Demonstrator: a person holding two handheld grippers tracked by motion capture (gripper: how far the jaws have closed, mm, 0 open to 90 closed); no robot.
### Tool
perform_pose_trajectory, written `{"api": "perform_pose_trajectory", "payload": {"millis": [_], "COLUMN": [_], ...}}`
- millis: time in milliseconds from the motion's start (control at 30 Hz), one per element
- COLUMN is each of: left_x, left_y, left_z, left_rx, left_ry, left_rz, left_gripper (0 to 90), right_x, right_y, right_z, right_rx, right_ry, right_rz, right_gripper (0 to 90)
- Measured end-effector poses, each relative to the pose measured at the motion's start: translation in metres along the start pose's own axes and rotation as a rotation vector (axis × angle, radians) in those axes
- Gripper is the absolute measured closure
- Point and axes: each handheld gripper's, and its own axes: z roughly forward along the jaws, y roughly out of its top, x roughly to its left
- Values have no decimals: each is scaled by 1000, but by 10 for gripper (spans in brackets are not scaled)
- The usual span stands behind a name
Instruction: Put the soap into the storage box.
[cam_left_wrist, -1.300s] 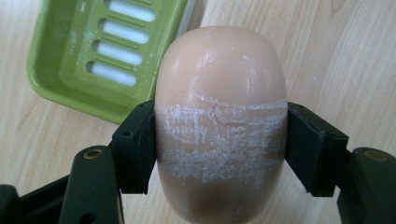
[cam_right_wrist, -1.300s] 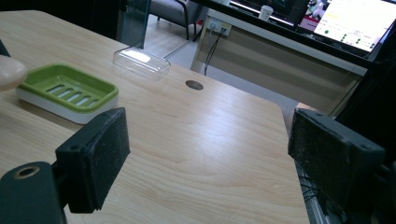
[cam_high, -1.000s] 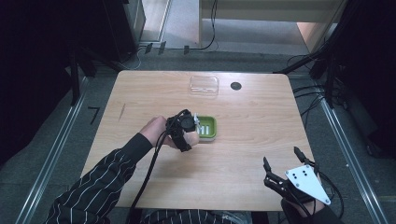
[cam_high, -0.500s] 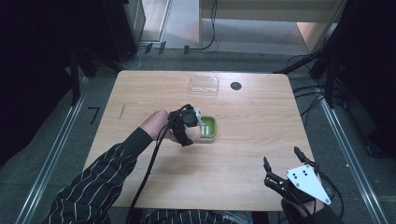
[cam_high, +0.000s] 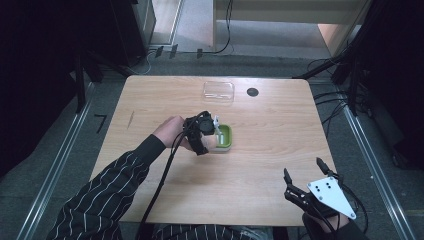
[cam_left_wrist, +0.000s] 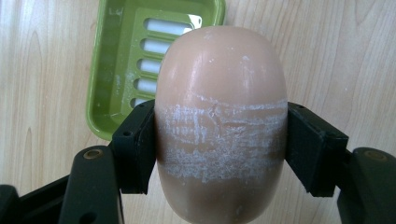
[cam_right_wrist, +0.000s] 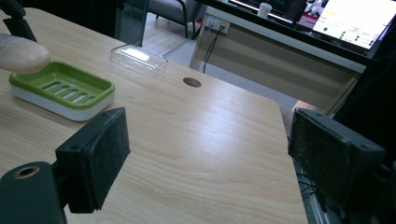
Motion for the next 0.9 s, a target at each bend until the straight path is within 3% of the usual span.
{"api": "perform_pose_trajectory", "payload": {"millis": [467,900], "left_x": [9,15], "left_y": [3,6], "left_z": [-3,6], "left_rx": [-13,-3], "left_ry": [17,8], "left_rz": [19,36], "left_gripper": [337,337], "right_x": [2,0], "right_y": [1,-1], "right_z": [-5,-8], "right_rx": [4,7], "right_ry": [-12,-24], "right_rz": [-5,-6], "right_gripper": [134,134]}}
